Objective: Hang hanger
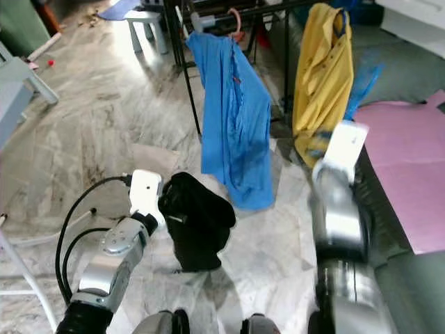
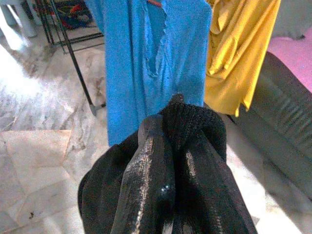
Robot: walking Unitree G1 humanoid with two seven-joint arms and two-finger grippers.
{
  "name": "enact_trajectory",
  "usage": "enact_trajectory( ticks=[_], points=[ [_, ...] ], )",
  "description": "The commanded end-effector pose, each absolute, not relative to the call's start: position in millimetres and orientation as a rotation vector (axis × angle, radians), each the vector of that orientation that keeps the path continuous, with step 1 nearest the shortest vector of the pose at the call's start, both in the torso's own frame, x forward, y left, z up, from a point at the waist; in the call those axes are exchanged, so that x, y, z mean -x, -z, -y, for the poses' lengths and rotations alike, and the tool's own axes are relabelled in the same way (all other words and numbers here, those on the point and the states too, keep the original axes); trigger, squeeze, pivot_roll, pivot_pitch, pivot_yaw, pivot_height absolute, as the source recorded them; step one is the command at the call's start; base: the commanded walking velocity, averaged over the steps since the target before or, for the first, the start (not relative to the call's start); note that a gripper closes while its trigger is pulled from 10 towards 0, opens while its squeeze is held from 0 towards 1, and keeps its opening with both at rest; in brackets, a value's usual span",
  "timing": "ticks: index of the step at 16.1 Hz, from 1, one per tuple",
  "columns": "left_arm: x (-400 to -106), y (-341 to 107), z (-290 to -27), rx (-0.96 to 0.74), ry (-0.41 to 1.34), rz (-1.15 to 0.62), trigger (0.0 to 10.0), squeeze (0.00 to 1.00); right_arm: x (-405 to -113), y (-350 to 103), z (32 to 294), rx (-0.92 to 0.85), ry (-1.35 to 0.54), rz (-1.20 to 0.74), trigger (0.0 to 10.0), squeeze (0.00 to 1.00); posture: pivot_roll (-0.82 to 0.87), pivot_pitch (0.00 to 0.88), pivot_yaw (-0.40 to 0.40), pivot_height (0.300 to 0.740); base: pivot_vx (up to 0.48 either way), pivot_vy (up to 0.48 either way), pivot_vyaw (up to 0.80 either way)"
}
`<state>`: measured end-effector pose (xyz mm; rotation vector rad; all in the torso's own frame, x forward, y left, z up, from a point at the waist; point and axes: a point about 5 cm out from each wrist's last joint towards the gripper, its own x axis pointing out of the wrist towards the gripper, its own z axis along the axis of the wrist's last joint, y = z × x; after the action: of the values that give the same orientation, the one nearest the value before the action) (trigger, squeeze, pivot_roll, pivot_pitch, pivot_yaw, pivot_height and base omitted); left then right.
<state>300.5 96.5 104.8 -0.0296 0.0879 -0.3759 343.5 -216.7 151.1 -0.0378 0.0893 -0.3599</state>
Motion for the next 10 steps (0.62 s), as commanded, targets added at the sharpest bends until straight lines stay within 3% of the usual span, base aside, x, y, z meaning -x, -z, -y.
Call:
enact_trajectory(
  ticks=[1,4,7,9,10],
  points=[
    [-304.4,-113.0,-100.8,0.034,0.354,-0.052,10.0,0.00,-331.2,-157.6,204.9,0.103,0.230,-0.065,10.0,0.00,-0.10,0.178,0.047,0.740,0.000,0.000,0.00],
    [-303.6,-119.5,-101.9,0.008,0.386,-0.011,10.0,0.00,-288.2,-147.8,212.9,0.272,-0.012,-0.122,10.0,0.00,-0.13,0.180,0.063,0.740,0.000,0.000,0.00],
    [-304.7,-131.2,-103.0,-0.014,0.499,0.036,10.0,0.00,-273.1,-147.7,209.9,0.340,-0.154,-0.173,10.0,0.00,-0.13,0.171,0.067,0.740,0.000,0.000,0.00],
    [-307.8,-142.0,-108.4,-0.132,0.599,0.082,10.0,0.00,-270.7,-143.1,203.2,0.318,-0.213,-0.206,10.0,0.00,-0.11,0.173,0.065,0.740,0.000,0.000,0.00],
    [-317.4,-150.2,-120.2,-0.209,0.560,0.101,10.0,0.00,-268.1,-133.6,199.1,0.221,-0.170,-0.251,10.0,0.00,-0.11,0.174,0.067,0.740,0.000,0.000,0.00]
  ],
)
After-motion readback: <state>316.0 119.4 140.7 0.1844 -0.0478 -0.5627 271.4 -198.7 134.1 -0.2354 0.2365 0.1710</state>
